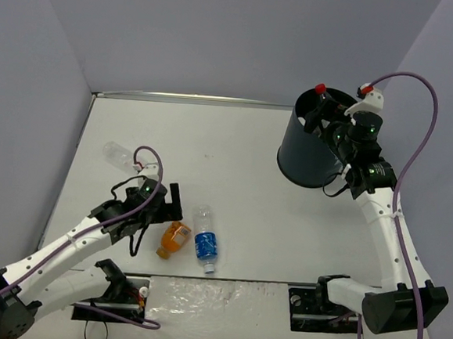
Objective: Put the plastic bottles in the bin
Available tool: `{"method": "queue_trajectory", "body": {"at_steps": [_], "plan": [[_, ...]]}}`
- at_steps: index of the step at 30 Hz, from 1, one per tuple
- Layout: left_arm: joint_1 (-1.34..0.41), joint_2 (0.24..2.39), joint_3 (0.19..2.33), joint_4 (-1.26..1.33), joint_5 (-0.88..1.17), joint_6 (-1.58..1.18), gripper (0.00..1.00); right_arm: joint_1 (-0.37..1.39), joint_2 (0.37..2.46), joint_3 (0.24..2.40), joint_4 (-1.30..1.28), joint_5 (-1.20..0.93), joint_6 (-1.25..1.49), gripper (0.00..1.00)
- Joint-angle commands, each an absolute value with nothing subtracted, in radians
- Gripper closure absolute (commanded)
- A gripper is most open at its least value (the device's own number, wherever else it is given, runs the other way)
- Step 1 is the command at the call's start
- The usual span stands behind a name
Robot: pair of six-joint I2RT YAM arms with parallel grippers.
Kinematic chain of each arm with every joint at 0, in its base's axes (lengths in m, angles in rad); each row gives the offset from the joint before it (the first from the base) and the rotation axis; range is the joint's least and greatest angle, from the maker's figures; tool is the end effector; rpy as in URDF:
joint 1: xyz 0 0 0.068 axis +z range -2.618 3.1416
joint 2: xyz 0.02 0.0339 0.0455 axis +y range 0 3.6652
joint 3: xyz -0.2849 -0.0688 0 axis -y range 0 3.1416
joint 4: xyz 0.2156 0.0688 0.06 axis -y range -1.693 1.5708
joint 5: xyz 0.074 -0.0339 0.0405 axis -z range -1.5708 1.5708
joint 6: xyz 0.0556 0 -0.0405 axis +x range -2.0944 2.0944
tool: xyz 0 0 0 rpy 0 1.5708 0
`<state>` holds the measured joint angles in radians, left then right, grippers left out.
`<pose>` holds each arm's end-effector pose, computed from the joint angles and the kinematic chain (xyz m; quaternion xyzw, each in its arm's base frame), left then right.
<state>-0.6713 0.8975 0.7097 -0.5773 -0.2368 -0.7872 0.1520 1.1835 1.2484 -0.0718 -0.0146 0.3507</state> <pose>0.1316 -0.0879 0.2662 -0.0991 0.9093 -0.1784 0.3627 0.2502 0.0391 0.4503 0.0653 0.7065 0.1803 0.6812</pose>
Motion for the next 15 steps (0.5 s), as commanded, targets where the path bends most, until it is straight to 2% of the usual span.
{"method": "queue_trajectory", "body": {"at_steps": [1, 5, 8, 15], "plan": [[-0.46, 1.0, 0.9, -0.597, -0.428, -0.857, 0.03, 0.156, 1.136, 1.244, 0.004, -0.041, 0.365, 0.0], [-0.181, 1.121, 0.946, -0.429, -0.257, -0.804, 0.03, 0.156, 1.141, 1.235, 0.003, -0.055, 0.362, 0.0], [-0.037, 1.263, 1.018, -0.378, -0.177, -0.796, 0.03, 0.156, 1.131, 1.229, 0.002, -0.029, 0.354, 0.0], [0.103, 1.598, 1.187, -0.283, -0.084, -0.778, 0.03, 0.155, 1.104, 1.223, 0.003, 0.046, 0.342, 0.0]]}}
